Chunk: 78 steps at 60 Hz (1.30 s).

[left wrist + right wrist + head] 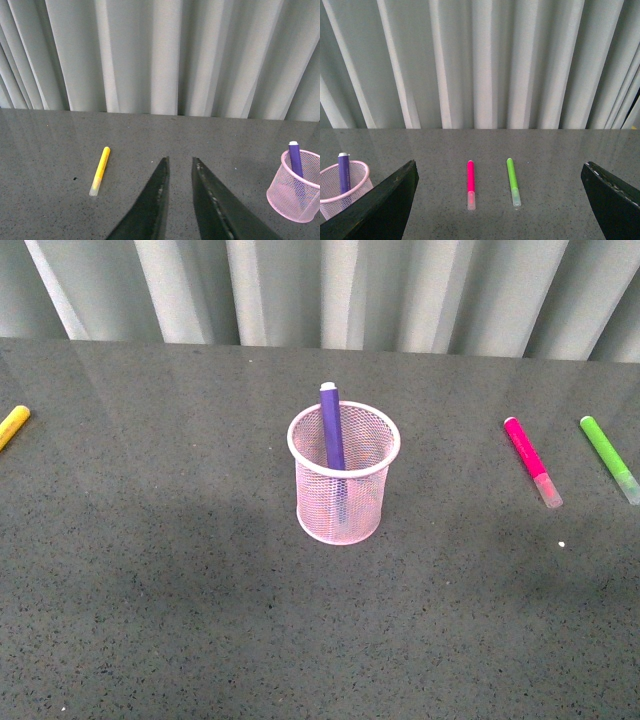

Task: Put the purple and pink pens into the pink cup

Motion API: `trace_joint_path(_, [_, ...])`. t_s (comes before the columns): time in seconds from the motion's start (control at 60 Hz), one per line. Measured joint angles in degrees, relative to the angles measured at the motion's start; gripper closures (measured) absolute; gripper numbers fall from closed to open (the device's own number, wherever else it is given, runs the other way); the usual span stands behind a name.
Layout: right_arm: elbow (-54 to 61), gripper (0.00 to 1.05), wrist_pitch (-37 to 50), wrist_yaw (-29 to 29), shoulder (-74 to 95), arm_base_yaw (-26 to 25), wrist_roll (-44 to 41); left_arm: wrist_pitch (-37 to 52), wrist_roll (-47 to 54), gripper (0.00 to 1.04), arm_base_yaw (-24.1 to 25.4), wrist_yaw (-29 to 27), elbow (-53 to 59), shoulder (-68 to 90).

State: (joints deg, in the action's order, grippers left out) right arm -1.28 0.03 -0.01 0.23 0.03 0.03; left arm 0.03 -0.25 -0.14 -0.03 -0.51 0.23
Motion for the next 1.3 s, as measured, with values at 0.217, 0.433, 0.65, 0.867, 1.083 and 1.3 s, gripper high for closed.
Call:
trace_joint_path(0.217, [-4.94, 0.07, -10.95, 8.44, 10.05, -1.14, 6.01, 0.0, 0.0, 0.45, 0.0, -0.02, 0.0, 0.0])
trace_joint_path(0.433, [-14.34, 0.07, 1.2, -4.63, 39.08, -11.91, 6.19, 0.0, 0.0, 0.06, 0.0, 0.0, 0.0, -0.02])
trace_joint_path(0.65, [-30.38, 0.07, 3.41, -9.6, 70.62, -11.96, 5.6, 0.0, 0.02, 0.07, 0.0, 0.0, 0.0, -0.02])
trace_joint_path(0.867, [-44.3, 0.07, 3.56, -5.86, 91.3, -7.87, 6.78, 0.0, 0.02, 0.07, 0.0, 0.0, 0.0, -0.02])
trace_joint_path(1.083, [-51.17, 0.07, 2.21, -2.97, 101.85, -3.17, 6.05, 0.0, 0.02, 0.07, 0.0, 0.0, 0.0, -0.02])
trace_joint_path(1.3, [-57.7, 0.07, 0.39, -1.09, 109.31, 0.24, 6.01, 0.0, 0.02, 0.07, 0.0, 0.0, 0.0, -0.02])
